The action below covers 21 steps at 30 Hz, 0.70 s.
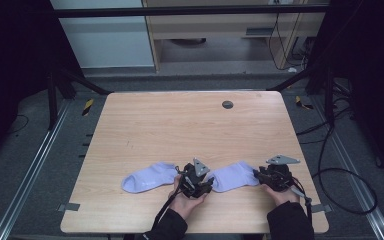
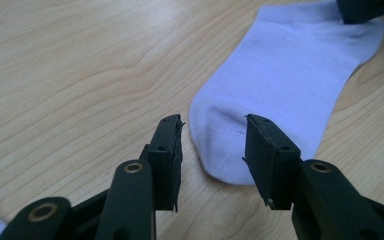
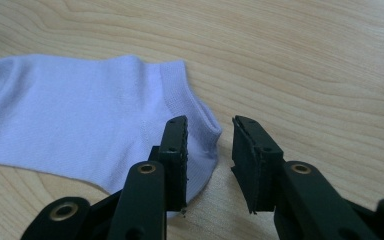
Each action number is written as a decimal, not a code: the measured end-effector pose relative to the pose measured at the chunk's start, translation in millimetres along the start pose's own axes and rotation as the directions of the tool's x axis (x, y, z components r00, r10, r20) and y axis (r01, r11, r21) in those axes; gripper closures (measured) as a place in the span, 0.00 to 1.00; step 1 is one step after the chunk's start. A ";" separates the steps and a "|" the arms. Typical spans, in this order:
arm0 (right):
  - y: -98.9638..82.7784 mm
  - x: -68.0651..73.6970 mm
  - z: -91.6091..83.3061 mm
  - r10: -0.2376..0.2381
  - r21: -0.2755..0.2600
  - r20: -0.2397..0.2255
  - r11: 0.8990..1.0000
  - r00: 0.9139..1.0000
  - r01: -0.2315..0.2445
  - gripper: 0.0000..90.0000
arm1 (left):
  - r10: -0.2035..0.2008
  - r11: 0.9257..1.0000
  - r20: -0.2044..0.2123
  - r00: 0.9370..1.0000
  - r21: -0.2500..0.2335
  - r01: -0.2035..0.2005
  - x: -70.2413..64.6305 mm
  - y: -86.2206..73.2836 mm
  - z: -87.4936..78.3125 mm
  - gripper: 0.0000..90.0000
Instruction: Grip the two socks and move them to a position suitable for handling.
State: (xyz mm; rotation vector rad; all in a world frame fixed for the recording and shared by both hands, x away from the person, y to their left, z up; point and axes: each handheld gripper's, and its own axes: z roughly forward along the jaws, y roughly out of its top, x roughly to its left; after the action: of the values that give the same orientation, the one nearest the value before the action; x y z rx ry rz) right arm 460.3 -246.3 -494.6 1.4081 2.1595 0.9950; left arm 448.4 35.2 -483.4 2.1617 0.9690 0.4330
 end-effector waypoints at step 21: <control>0.5 10.8 -2.3 0.007 0.025 -0.017 1.000 1.000 -0.007 0.97 | -0.086 0.996 0.039 0.996 0.033 0.085 1.3 -4.8 9.9 0.98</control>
State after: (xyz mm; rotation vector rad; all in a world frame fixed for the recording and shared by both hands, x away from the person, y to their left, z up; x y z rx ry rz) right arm 454.6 -237.3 -492.0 1.4246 2.1878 0.9892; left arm 452.2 33.6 -493.6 2.1393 1.0479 0.3342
